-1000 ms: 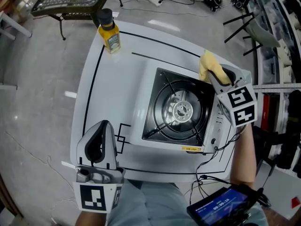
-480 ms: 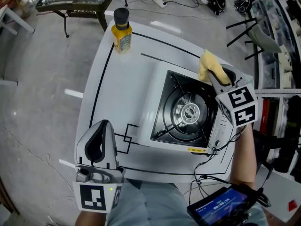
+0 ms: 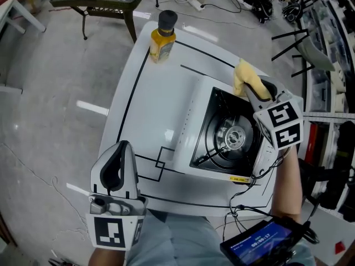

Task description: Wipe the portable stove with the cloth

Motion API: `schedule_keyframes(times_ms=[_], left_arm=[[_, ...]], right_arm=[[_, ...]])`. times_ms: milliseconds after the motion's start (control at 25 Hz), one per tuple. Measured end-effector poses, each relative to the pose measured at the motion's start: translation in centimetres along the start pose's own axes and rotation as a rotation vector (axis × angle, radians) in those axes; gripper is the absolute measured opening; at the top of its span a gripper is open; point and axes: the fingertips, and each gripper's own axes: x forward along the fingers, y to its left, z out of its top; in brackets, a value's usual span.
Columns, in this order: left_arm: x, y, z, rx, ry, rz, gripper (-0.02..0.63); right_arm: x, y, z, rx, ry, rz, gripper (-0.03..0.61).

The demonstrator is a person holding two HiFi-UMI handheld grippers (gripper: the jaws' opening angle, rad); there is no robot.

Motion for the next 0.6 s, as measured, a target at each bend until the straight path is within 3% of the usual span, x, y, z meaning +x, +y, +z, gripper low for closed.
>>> schedule_keyframes(times_ms=[160, 400, 600], left_arm=[[-0.3, 1.3, 0.2, -0.015, -0.002, 0.014, 0.017], [-1.8, 3.7, -1.8, -0.011, 0.083, 0.066, 0.017], [-2.2, 5.5, -1.5, -0.026, 0.078, 0.090, 0.018]], right_arm=[[0.7, 0.8, 1.4, -0.016, 0.000, 0.013, 0.126], [1.8, 2.1, 3.6, -0.041, -0.007, 0.032, 0.126], [2.9, 3.3, 5.7, -0.068, -0.010, 0.054, 0.126]])
